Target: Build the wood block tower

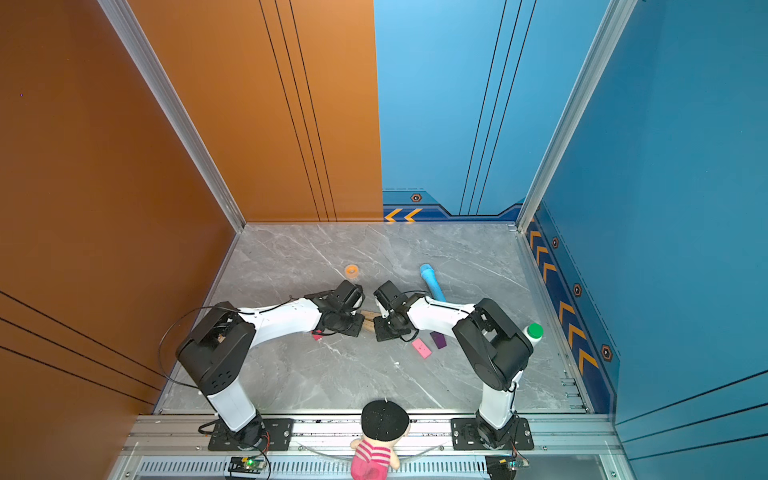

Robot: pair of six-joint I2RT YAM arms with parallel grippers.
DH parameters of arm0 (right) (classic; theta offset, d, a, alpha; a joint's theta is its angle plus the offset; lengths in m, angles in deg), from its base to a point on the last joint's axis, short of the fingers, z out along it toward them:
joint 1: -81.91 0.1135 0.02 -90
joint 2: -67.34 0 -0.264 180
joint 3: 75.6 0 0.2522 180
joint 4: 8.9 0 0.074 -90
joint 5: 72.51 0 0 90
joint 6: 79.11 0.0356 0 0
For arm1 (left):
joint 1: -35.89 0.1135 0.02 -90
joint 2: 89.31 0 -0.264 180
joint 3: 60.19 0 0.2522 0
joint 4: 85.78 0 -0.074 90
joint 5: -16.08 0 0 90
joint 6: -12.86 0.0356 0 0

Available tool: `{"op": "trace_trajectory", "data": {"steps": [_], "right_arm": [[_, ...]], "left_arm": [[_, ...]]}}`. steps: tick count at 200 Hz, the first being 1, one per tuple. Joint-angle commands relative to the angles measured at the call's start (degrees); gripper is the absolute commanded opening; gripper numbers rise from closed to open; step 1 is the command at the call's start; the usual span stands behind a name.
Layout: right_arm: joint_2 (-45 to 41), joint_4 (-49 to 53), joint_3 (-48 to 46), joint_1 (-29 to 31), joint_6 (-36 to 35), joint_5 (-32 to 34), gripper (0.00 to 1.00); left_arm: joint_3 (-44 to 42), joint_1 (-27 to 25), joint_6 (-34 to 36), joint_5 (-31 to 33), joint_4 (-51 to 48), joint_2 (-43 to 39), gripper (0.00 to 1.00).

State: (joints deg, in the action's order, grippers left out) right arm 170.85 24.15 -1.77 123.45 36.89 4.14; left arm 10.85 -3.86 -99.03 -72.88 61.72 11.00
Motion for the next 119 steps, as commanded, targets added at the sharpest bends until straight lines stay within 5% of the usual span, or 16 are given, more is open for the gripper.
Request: {"op": "trace_trajectory", "data": {"steps": [1,119], "right_arm": [[2.5,-1.9,0.9,-0.6,0.4,1.0,0.00],[3.4,-2.1,1.4,-1.0,0.6,0.8,0.00]], "left_arm": [[1.3,-0.3,1.0,-2.2,-0.3,0.9,0.00],[3.4,-0.4,1.2,-3.2,-0.3,2.5,0.00]]}}
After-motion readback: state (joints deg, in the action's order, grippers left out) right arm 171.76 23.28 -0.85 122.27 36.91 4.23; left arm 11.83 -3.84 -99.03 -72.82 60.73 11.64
